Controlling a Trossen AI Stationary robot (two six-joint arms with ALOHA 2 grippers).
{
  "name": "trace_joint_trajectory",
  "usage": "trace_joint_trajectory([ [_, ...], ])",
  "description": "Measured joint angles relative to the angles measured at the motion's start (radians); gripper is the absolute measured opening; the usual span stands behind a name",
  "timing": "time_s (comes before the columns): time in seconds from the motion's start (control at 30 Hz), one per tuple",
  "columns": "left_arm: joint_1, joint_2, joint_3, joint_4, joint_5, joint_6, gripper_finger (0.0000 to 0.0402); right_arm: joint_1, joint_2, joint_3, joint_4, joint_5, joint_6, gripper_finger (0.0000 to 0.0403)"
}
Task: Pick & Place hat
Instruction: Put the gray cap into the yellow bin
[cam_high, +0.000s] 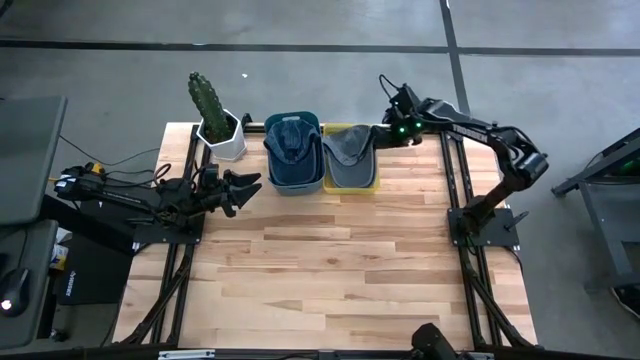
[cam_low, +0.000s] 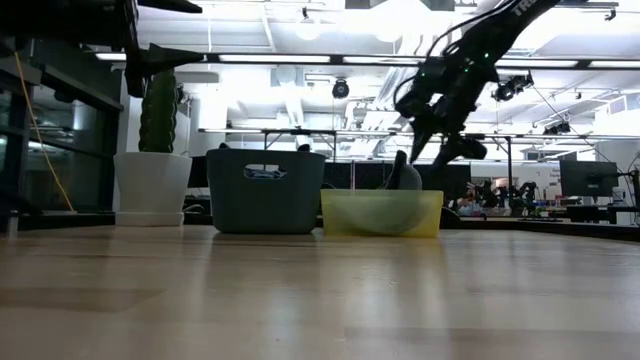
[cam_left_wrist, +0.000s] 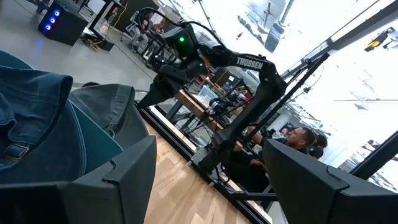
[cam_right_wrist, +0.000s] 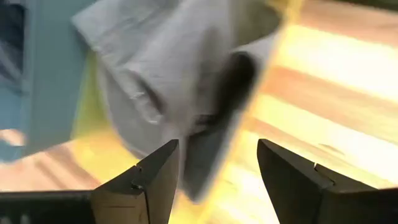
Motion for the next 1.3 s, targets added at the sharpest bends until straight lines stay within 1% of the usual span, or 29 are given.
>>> trace_joint_trajectory([
  [0.13, 0.000, 0.000, 0.000, -0.007, 0.000, -0.001, 0.0271, -0.016, -0.049, 0.000, -0.023, 0.061, -0.039, 0.0193],
  [0.23, 0.000, 0.000, 0.000, -0.018, 0.000, -0.008, 0.0271, -0.019, -0.082, 0.000, -0.007, 0.076, -0.071, 0.0163],
  [0.33, 0.000, 0.000, 0.000, -0.019, 0.000, -0.014, 0.0271, -0.014, -0.107, 0.000, 0.031, 0.066, -0.140, 0.0112],
  [0.43, 0.000, 0.000, 0.000, -0.020, -0.002, -0.016, 0.0271, -0.003, -0.116, 0.000, 0.078, 0.036, -0.200, 0.0038],
  [0.47, 0.000, 0.000, 0.000, -0.022, -0.005, -0.016, 0.0271, 0.003, -0.116, 0.000, 0.102, 0.027, -0.224, 0.0020],
  [0.5, 0.000, 0.000, 0.000, -0.024, -0.008, -0.016, 0.0271, 0.010, -0.116, 0.000, 0.126, 0.019, -0.246, 0.0010],
  [0.57, 0.000, 0.000, 0.000, -0.025, -0.008, -0.017, 0.0271, 0.023, -0.114, 0.000, 0.169, 0.019, -0.261, 0.0013],
  [0.7, 0.000, 0.000, 0.000, -0.026, -0.009, -0.022, 0.0271, 0.054, -0.084, 0.000, 0.234, 0.022, -0.299, 0.0003],
  [0.9, 0.000, 0.000, 0.000, -0.026, -0.012, -0.028, 0.0271, 0.086, -0.021, 0.000, 0.300, 0.063, -0.289, 0.0001],
  [1.07, 0.000, 0.000, 0.000, -0.026, -0.013, -0.029, 0.0271, 0.089, 0.038, 0.000, 0.283, 0.118, -0.268, 0.0001],
  [1.3, 0.000, 0.000, 0.000, -0.026, -0.014, -0.031, 0.0271, 0.089, 0.088, 0.000, 0.280, 0.080, -0.224, 0.0000],
])
